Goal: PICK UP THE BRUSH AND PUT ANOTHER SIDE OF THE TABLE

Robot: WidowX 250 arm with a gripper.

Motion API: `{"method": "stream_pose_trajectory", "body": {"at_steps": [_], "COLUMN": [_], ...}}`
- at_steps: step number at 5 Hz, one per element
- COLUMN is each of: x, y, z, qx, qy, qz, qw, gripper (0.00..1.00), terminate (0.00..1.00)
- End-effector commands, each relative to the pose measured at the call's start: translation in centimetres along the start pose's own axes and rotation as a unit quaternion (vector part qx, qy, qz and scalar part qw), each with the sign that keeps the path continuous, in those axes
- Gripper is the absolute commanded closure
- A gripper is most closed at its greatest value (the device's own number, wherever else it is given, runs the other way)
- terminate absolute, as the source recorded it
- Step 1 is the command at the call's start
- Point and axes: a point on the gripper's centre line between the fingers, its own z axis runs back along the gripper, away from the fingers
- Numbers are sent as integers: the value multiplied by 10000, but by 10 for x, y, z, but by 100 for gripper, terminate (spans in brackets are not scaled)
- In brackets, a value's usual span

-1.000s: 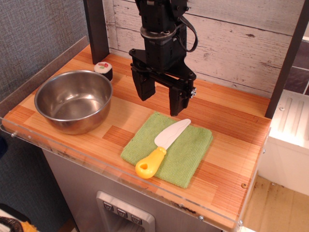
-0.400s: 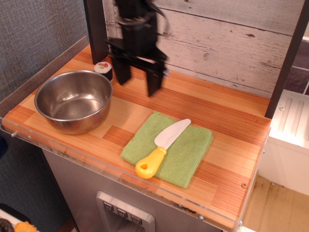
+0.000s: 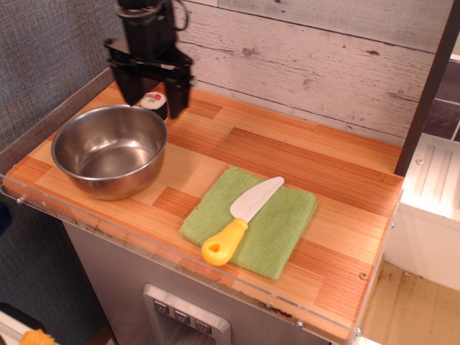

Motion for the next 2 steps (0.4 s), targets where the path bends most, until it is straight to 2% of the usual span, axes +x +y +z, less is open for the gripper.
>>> {"method": "stream_pose_trajectory", "body": {"at_steps": [1,2], "x": [7,19], "y": [45,49], "z": [12,15], "qx": [272,247], "qy": [-490,-615], "qz": [976,1116], "qw": [9936,9915], "gripper": [0,0], "terminate": [0,0]}}
